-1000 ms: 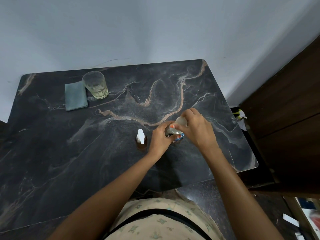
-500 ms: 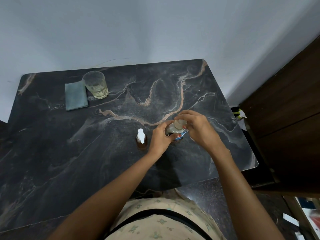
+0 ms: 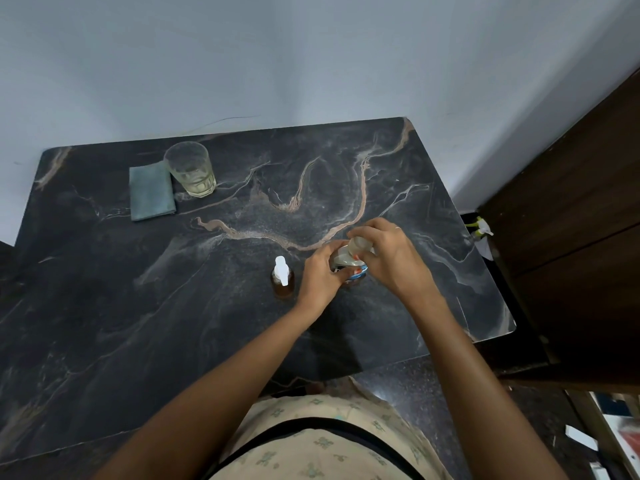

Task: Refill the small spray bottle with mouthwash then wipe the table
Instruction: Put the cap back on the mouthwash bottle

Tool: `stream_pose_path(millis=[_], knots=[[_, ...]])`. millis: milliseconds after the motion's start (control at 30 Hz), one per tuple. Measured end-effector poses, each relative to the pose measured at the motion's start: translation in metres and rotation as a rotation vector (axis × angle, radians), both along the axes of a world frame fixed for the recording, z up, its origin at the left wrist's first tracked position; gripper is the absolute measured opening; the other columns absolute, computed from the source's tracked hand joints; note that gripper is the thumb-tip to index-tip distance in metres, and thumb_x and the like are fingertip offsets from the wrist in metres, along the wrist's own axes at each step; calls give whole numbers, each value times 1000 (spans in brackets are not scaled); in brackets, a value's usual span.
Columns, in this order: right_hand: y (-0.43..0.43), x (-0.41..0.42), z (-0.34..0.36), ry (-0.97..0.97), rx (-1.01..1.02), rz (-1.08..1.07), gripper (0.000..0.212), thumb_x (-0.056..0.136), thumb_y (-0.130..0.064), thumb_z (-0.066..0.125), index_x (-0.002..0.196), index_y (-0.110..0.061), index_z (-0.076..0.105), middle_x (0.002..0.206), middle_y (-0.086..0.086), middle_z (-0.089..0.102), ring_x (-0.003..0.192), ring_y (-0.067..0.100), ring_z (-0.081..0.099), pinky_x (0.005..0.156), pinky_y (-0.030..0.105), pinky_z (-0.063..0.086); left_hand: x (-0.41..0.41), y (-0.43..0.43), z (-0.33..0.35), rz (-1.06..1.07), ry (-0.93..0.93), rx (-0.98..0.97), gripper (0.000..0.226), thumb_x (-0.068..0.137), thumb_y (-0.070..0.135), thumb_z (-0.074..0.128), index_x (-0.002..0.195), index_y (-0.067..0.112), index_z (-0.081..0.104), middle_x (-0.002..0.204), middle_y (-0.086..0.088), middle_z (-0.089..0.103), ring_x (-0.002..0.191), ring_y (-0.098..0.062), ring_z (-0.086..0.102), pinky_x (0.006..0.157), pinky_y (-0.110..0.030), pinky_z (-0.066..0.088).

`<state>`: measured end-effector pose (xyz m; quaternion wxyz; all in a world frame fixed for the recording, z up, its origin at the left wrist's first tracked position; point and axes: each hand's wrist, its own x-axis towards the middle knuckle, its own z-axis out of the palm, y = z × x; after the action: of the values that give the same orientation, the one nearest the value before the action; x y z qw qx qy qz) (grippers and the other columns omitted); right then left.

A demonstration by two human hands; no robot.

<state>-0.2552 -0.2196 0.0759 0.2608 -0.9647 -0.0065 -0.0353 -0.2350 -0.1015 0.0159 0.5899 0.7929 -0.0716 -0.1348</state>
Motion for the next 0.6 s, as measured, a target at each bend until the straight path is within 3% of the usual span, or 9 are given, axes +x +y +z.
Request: stream_pose_path(millis=[200,300,433,600], knots=[[2,1,0,17,8,-59,32,76,-5,67,108,-9,64,105,11,59,96,29,55,73,23,36,-1,-1,-1,7,13,-1,49,70,8,74,116,9,56,104,0,61,94,-7,55,76,-7,41],[4,1,-1,4,1,-72,32,75,-5,67,107,-9,63,104,12,59,95,31,56,73,28,42,0,-1,0,0,18,6,49,72,6,72,117,9,55,105,2,59,95,-6,54,75,-4,42],[6,-3,-3,19,21,-69,36,75,-5,66,111,-8,59,108,13,59,96,31,56,76,36,47,0,-2,0,6,0,23,46,71,7,73,114,10,56,108,-7,63,95,-12,58,81,-16,46],[7,-3,1,45,68,-70,37,76,-5,66,112,-9,57,110,11,58,96,26,57,75,36,48,-1,-3,5,-17,11,32,47,70,7,74,113,10,55,107,-7,63,91,-10,57,74,-9,45]])
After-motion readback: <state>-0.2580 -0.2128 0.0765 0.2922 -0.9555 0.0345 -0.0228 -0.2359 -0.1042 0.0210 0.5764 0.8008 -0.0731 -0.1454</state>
